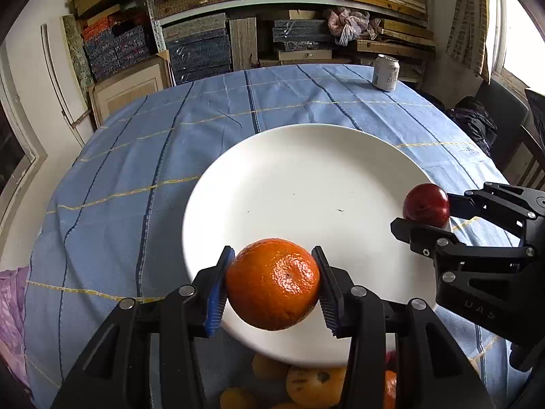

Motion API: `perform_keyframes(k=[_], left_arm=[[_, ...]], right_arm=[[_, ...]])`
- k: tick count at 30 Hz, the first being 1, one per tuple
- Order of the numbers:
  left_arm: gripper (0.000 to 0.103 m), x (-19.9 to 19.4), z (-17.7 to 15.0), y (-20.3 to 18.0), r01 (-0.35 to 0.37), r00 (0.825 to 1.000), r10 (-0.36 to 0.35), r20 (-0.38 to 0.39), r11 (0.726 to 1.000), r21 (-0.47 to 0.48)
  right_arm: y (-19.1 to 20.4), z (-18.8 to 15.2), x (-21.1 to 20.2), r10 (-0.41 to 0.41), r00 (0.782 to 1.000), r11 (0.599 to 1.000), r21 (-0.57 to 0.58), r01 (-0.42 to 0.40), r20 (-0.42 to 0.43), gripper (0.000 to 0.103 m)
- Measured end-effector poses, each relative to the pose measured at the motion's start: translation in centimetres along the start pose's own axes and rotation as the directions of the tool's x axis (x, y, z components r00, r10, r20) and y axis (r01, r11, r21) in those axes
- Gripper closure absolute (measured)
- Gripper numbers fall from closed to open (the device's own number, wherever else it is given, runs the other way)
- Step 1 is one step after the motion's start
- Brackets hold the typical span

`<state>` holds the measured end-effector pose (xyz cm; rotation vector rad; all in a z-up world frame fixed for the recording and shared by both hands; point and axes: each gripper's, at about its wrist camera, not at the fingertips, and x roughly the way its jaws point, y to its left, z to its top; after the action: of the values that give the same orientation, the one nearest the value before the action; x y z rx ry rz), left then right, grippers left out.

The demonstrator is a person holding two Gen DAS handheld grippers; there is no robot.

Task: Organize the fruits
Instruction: 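Carry the mandarin and plum over the white plate and open both grippers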

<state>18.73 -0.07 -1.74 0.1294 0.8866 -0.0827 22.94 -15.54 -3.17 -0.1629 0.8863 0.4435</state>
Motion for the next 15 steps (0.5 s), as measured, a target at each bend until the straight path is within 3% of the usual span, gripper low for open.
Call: perform_keyframes(k=[12, 15], left_arm=[[0.056, 3.0, -0.2, 0.1, 0.013, 0.998, -0.013, -0.058, 1.0, 0.001], [0.05, 3.5, -0.4, 0.2, 0.02, 0.997, -0.02, -0.072, 1.0, -0.004]], right_arm=[[-0.8, -0.2, 2.9, -0.009, 0.999, 1.0, -0.01, 0.008, -0.051, 0.062], [-0.6, -0.2, 3.3, -0.033, 0.998, 0.999, -0.028, 0.032, -0.056, 0.058]])
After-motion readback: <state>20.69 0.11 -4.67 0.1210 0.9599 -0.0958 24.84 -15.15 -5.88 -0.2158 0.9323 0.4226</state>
